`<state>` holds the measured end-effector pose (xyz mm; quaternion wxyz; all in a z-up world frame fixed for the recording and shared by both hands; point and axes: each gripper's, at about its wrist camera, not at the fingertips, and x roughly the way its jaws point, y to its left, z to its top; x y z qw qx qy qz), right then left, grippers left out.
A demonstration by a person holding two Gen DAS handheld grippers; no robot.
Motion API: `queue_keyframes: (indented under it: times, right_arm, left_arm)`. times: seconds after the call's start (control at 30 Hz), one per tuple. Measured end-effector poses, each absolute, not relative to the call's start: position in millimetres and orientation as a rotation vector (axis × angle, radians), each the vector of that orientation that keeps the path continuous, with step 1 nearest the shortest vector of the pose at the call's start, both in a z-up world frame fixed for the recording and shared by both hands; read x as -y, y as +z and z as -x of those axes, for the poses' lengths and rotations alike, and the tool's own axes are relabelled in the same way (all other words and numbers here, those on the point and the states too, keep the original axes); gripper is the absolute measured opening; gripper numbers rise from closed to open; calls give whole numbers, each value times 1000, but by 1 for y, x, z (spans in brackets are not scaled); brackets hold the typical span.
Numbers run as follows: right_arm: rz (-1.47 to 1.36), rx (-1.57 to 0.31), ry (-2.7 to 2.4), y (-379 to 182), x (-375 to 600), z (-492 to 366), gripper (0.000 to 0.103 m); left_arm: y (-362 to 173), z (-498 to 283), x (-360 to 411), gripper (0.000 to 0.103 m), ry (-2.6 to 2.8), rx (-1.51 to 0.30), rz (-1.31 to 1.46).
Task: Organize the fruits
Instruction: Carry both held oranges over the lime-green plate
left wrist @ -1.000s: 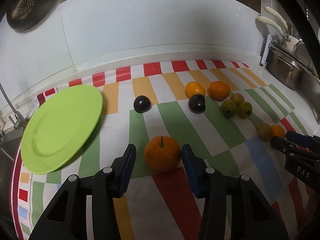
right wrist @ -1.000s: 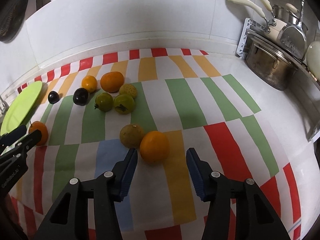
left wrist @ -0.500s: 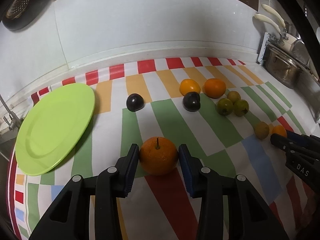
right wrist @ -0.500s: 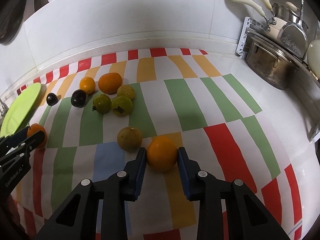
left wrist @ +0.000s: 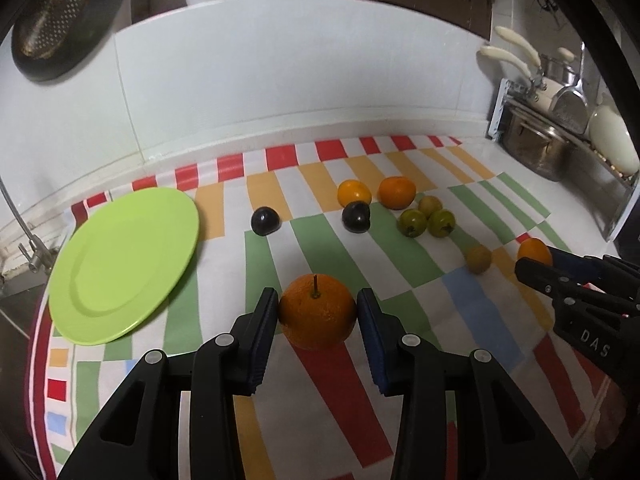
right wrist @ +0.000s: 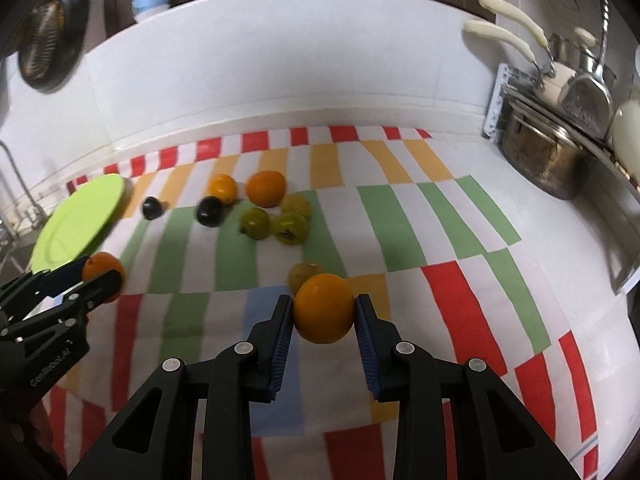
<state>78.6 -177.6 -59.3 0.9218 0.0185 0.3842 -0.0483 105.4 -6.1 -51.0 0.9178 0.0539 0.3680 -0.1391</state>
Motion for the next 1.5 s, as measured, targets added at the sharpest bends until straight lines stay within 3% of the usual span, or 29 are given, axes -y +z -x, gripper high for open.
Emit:
queue_keyframes:
  times: [0.7, 1.5]
  right_arm:
    - [11, -653, 90, -10, 106, -37, 32]
    - [86, -665, 290, -11, 30, -90, 32]
  left_arm:
    - [-6, -47, -54, 40, -199, -647, -80]
    - [-14, -79, -118, 40, -82, -663, -46]
